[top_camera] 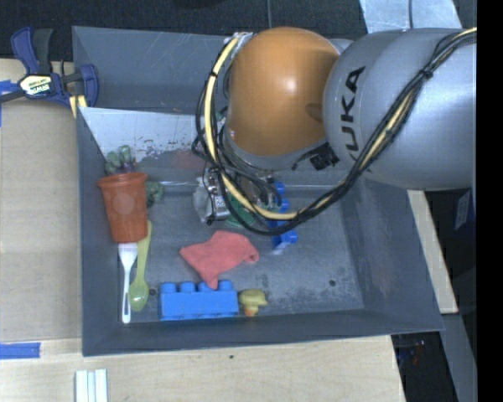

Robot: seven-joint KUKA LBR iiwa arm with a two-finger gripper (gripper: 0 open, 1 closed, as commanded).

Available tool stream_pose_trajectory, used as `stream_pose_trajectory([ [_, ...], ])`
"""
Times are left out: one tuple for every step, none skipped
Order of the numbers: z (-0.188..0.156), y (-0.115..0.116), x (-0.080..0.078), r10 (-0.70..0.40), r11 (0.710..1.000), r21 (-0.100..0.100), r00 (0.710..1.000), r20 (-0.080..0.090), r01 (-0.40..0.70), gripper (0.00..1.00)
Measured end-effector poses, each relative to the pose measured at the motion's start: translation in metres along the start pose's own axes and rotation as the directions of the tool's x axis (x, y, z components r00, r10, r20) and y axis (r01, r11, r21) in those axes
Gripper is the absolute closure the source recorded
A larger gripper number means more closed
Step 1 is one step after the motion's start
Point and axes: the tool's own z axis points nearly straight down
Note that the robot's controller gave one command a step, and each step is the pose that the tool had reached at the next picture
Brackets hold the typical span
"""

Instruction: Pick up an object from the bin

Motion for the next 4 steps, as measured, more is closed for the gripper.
stream_pose_trajectory([
  [0.062, -0.007, 0.032, 0.024, 1.000, -0.001, 1.000, 0.006, -0.024, 1.00],
  [0.061, -0.038, 0.068, 0.098, 0.995, -0.003, 0.995, 0.015, -0.098, 0.00],
  [0.061, -0.038, 0.068, 0.098, 0.995, -0.004, 0.995, 0.014, -0.098, 0.00],
  [0.128, -0.046, 0.027, 0.092, 0.996, -0.004, 0.995, 0.022, -0.092, 0.00],
])
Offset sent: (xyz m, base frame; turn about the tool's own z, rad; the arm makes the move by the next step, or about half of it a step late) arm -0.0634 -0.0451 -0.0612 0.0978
